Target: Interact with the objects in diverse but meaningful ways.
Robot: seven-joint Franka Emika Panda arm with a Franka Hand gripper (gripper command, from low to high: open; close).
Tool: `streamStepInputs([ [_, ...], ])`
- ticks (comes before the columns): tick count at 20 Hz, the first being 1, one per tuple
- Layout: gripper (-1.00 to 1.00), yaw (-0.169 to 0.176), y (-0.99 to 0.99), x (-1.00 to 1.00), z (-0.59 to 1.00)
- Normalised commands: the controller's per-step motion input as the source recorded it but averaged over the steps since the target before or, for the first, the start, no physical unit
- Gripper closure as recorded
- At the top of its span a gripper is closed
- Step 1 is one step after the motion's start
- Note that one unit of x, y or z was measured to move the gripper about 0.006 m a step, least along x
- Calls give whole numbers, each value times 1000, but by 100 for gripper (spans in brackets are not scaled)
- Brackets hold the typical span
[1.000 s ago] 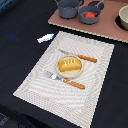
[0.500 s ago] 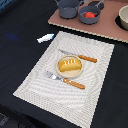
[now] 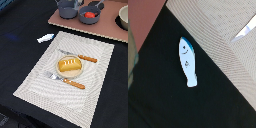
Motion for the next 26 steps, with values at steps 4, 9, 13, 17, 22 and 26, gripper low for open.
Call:
streamStepInputs([
  [4,-100,0,-748,-684,-355],
  [9,-100,0,-755,-679,-335],
  [13,-100,0,-749,-686,-349],
  [17,-100,0,-490,-659,-485],
  [22,-100,23,-234,-583,-538],
  [26,-100,48,-140,-670,-531],
])
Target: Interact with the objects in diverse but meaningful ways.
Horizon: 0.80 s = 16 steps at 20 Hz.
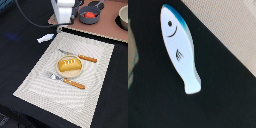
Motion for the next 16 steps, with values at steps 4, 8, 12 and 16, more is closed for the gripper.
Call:
streamStepInputs([
  [4,-100,53,-99,-674,-451],
  [8,-100,63,-199,-626,-290],
  [12,-100,63,-249,-537,-289],
  [16,-100,22,-331,-222,-146],
])
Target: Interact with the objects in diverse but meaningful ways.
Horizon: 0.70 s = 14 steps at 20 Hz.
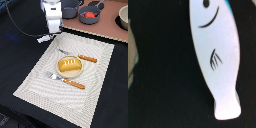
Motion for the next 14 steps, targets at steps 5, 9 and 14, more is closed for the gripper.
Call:
streamStepInputs([
  [5,-100,0,-344,-155,-230],
  [9,-100,0,-286,-187,-324],
  [14,100,0,-223,-166,-338],
])
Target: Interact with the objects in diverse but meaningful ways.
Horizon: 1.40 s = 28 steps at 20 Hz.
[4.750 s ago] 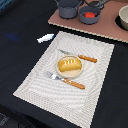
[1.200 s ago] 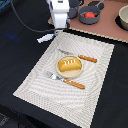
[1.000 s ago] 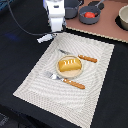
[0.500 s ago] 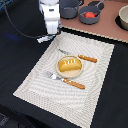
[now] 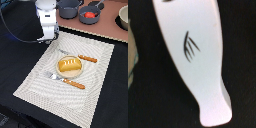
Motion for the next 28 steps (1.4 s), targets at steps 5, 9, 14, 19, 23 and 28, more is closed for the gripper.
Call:
streamStepInputs([
  [5,100,4,-195,-198,-379],
  [9,100,8,-186,-239,-405],
  [14,100,22,-154,-192,-259],
  [19,100,1,7,384,622],
  [23,100,-2,102,819,1000],
  [28,100,-2,192,850,1000],
])
